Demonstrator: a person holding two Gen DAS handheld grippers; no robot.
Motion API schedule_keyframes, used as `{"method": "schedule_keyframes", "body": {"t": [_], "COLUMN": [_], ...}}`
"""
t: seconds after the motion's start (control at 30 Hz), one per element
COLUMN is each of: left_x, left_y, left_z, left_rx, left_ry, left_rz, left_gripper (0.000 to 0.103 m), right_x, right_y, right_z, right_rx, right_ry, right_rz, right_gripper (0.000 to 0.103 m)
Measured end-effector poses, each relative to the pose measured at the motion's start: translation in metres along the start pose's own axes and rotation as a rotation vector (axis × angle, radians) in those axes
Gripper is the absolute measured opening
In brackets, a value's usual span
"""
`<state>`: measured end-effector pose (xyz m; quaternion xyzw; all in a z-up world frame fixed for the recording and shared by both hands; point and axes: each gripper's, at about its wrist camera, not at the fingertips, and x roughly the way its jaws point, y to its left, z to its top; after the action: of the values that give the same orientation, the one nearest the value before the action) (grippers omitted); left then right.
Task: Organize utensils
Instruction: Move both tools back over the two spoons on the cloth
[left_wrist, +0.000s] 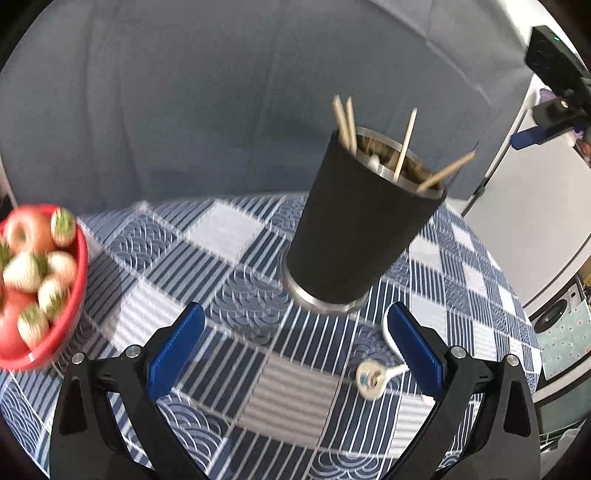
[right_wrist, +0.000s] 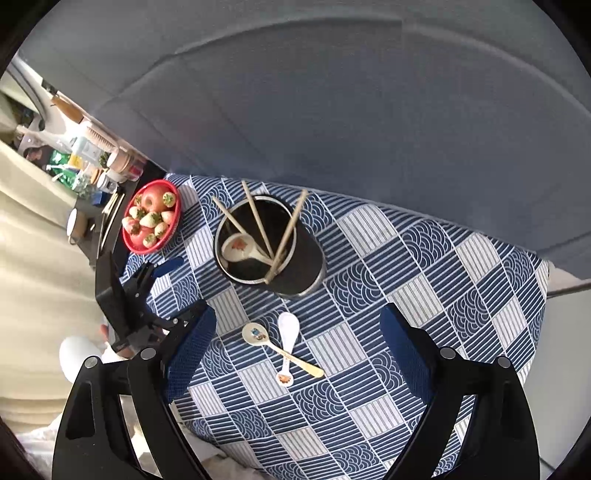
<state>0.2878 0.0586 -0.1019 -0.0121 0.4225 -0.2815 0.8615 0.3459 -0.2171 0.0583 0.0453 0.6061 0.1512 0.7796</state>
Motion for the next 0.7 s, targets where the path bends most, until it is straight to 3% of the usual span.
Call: {"method": "schedule_keyframes", "body": {"t": [0.37, 0.57, 0.7], "left_x": [0.029, 0.038, 0.044], "left_y": [-0.008, -0.025, -0.032], "left_z": [-0.051, -0.063, -0.061], "left_rx": [0.010, 0.052, 0.073], "left_ry": [0.203, 0.260, 0.287], "left_rz": [0.039, 0.039, 0.047], "left_gripper": [0.097, 0.097, 0.097], "right_x": [0.075, 0.127, 0.153], "right_y": [-0.032, -0.043, -0.036], "right_z": [-0.069, -0.112, -0.135], "right_rx": [-0.046, -0.015, -0.077], "right_ry": [0.064, 0.035, 0.006], "right_rz": [0.001, 0.045, 0.030], "right_gripper": [0.087, 0.087, 0.087]}}
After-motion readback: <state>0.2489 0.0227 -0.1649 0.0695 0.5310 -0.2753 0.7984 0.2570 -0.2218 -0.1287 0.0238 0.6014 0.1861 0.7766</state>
